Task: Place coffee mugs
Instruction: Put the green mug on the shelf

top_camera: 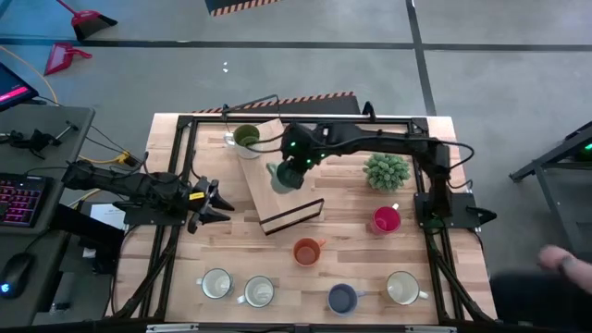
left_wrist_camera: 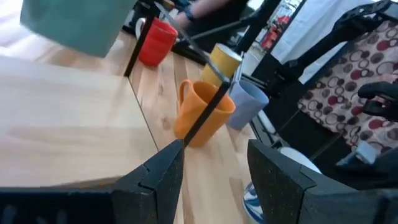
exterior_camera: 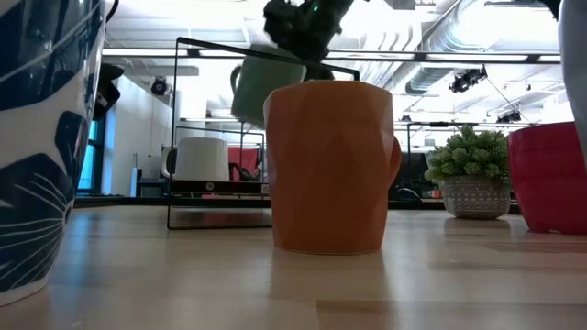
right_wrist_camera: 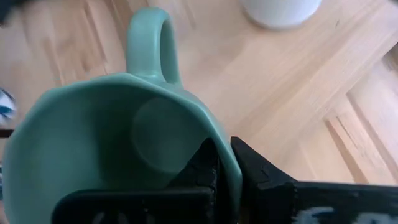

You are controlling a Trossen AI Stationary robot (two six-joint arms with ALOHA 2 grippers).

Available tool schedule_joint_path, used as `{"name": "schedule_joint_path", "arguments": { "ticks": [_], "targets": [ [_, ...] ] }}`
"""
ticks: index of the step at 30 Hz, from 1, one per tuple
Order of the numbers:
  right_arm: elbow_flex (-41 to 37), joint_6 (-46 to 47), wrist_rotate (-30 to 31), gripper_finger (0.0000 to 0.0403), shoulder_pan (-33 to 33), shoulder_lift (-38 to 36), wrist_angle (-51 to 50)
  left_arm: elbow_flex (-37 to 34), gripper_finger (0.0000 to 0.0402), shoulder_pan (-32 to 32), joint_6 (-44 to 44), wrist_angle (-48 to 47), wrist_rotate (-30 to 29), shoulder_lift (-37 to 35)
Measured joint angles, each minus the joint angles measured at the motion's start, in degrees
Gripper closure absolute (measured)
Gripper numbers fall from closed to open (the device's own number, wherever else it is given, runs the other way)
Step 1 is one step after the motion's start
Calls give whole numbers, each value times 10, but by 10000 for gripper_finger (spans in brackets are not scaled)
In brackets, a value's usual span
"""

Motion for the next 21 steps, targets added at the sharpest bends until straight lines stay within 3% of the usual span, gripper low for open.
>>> {"name": "schedule_joint_path", "arguments": {
  "ticks": [9, 21],
  "targets": [
    [83, -5, 4, 403, 22, 65, -90, 0, 236, 0, 0, -8, 5, 0],
    [62, 123, 86, 403, 56, 67, -165, 0, 236, 0, 0, -7, 5, 0]
  ]
}}
